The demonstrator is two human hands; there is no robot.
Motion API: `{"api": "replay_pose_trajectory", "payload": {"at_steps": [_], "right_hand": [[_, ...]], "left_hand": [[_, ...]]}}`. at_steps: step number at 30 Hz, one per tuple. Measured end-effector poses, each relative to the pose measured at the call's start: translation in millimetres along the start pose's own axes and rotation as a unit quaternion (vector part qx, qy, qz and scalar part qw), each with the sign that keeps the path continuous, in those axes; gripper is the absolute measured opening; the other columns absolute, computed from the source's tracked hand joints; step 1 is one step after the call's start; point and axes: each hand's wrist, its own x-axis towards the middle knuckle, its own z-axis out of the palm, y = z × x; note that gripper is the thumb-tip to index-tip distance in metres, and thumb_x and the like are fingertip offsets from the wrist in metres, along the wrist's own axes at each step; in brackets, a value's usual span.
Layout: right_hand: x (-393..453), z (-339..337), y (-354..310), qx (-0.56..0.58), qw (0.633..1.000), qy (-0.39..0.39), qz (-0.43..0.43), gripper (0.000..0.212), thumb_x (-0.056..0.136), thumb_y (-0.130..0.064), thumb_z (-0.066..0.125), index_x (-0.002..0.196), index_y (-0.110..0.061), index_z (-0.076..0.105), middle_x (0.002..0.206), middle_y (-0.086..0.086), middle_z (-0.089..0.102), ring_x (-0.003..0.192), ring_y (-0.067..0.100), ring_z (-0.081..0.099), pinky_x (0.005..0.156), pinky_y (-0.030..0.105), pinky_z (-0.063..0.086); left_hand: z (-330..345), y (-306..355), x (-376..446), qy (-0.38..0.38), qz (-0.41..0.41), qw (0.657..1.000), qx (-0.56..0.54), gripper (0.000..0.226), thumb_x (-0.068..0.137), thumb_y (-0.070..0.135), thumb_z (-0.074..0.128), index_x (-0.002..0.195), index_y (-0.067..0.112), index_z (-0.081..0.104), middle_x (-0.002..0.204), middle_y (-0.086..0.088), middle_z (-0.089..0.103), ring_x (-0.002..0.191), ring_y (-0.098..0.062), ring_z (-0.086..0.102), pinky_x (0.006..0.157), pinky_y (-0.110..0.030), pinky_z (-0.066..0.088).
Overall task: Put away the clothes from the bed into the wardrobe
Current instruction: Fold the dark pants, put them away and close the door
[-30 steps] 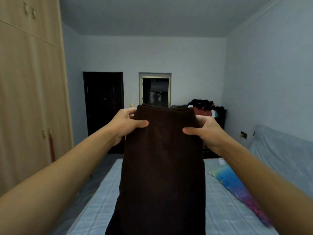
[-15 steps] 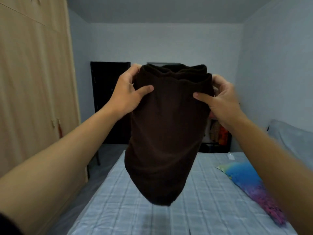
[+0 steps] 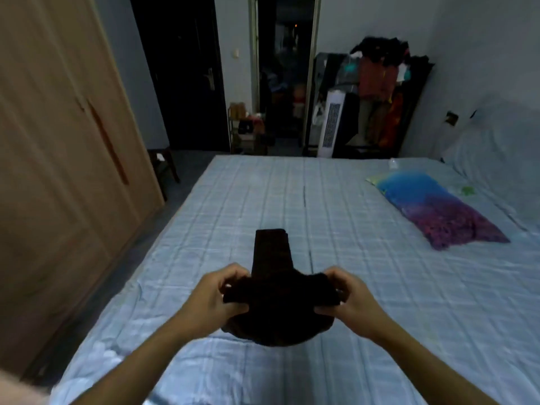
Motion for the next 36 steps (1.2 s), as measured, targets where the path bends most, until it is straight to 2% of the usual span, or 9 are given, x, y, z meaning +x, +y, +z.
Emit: {"api": "replay_pose_trajectory", "payload": {"at_steps": [3, 6, 12, 15, 19, 24, 28, 33, 36], "right_hand": [[-42.8, 24.7, 45.2, -0.002, 0.997, -0.022, 0.069, 0.044, 0.066, 0.004, 0.084, 0.092, -0.024, 0.065, 0.092, 0.000, 0.068, 0.088, 0.010, 0.067, 0.078, 0.027, 0.053], [-63.5, 36.6, 64.6, -0.003, 0.993, -0.044, 0.113, 0.038, 0.067, 0.003, 0.082, 0.096, -0.014, 0.063, 0.093, -0.004, 0.067, 0.087, 0.008, 0.065, 0.078, 0.028, 0.051], [-58.0, 40.5, 67.2, -0.014, 0.991, -0.053, 0.126, 0.037, 0.072, 0.001, 0.081, 0.101, -0.014, 0.064, 0.097, -0.005, 0.067, 0.091, 0.010, 0.065, 0.081, 0.026, 0.051], [-43.3, 41.0, 68.1, -0.013, 0.991, -0.052, 0.125, 0.038, 0.076, -0.001, 0.079, 0.106, -0.017, 0.065, 0.102, -0.003, 0.069, 0.100, 0.016, 0.067, 0.086, 0.031, 0.055], [-11.3, 42.9, 71.2, 0.004, 0.990, -0.025, 0.137, 0.038, 0.076, -0.001, 0.081, 0.108, -0.018, 0.069, 0.104, 0.001, 0.073, 0.102, 0.017, 0.070, 0.088, 0.031, 0.056], [48.0, 48.0, 84.8, 0.019, 0.986, 0.018, 0.163, 0.026, 0.080, -0.004, 0.079, 0.101, -0.017, 0.070, 0.094, 0.000, 0.073, 0.091, 0.015, 0.071, 0.078, 0.027, 0.054], [99.1, 53.9, 102.7, 0.024, 0.982, 0.043, 0.181, 0.025, 0.086, -0.009, 0.075, 0.108, -0.017, 0.066, 0.099, 0.003, 0.071, 0.095, 0.018, 0.070, 0.084, 0.035, 0.057], [157.1, 55.2, 125.4, 0.043, 0.974, 0.088, 0.205, 0.021, 0.091, -0.014, 0.070, 0.111, -0.017, 0.064, 0.102, 0.004, 0.071, 0.097, 0.020, 0.070, 0.086, 0.040, 0.058], [186.7, 52.6, 140.3, 0.045, 0.968, 0.110, 0.219, 0.018, 0.092, -0.019, 0.068, 0.109, -0.020, 0.064, 0.099, 0.003, 0.071, 0.093, 0.022, 0.070, 0.081, 0.039, 0.059]], "left_hand": [[45.3, -32.0, -44.5, -0.048, -0.078, 0.996, -0.017, 0.047, 0.067, -0.003, 0.075, 0.094, 0.033, 0.062, 0.087, 0.008, 0.065, 0.081, -0.003, 0.060, 0.076, -0.025, 0.050], [63.0, -46.9, -64.9, -0.054, -0.119, 0.991, -0.019, 0.048, 0.067, -0.003, 0.076, 0.094, 0.034, 0.062, 0.090, 0.009, 0.067, 0.084, -0.003, 0.062, 0.079, -0.021, 0.049], [63.5, -56.3, -62.7, -0.045, -0.143, 0.988, -0.030, 0.049, 0.067, -0.004, 0.078, 0.094, 0.034, 0.064, 0.093, 0.008, 0.069, 0.090, -0.012, 0.066, 0.080, -0.018, 0.050], [58.4, -64.5, -54.5, -0.023, -0.184, 0.980, -0.067, 0.046, 0.070, -0.006, 0.077, 0.096, 0.031, 0.067, 0.096, 0.005, 0.070, 0.093, -0.016, 0.068, 0.073, -0.027, 0.057], [48.7, -79.2, -28.4, 0.006, -0.198, 0.976, -0.087, 0.046, 0.071, 0.000, 0.077, 0.096, 0.038, 0.067, 0.098, 0.007, 0.071, 0.104, -0.015, 0.066, 0.087, -0.034, 0.056], [30.7, -113.4, 24.1, 0.017, -0.200, 0.973, -0.116, 0.045, 0.076, 0.003, 0.078, 0.101, 0.039, 0.067, 0.101, 0.005, 0.072, 0.104, -0.017, 0.066, 0.089, -0.041, 0.056], [18.7, -149.0, 73.5, 0.018, -0.198, 0.967, -0.156, 0.042, 0.084, 0.003, 0.073, 0.109, 0.035, 0.067, 0.105, 0.005, 0.071, 0.106, -0.016, 0.066, 0.089, -0.037, 0.056], [16.9, -183.0, 132.6, 0.015, -0.194, 0.967, -0.165, 0.035, 0.095, 0.015, 0.066, 0.124, 0.032, 0.055, 0.106, 0.019, 0.069, 0.101, -0.003, 0.066, 0.082, -0.016, 0.050], [15.9, -200.5, 165.3, 0.012, -0.215, 0.962, -0.170, 0.037, 0.096, 0.024, 0.065, 0.128, 0.034, 0.050, 0.102, 0.019, 0.070, 0.095, -0.007, 0.070, 0.076, -0.019, 0.053]]}}
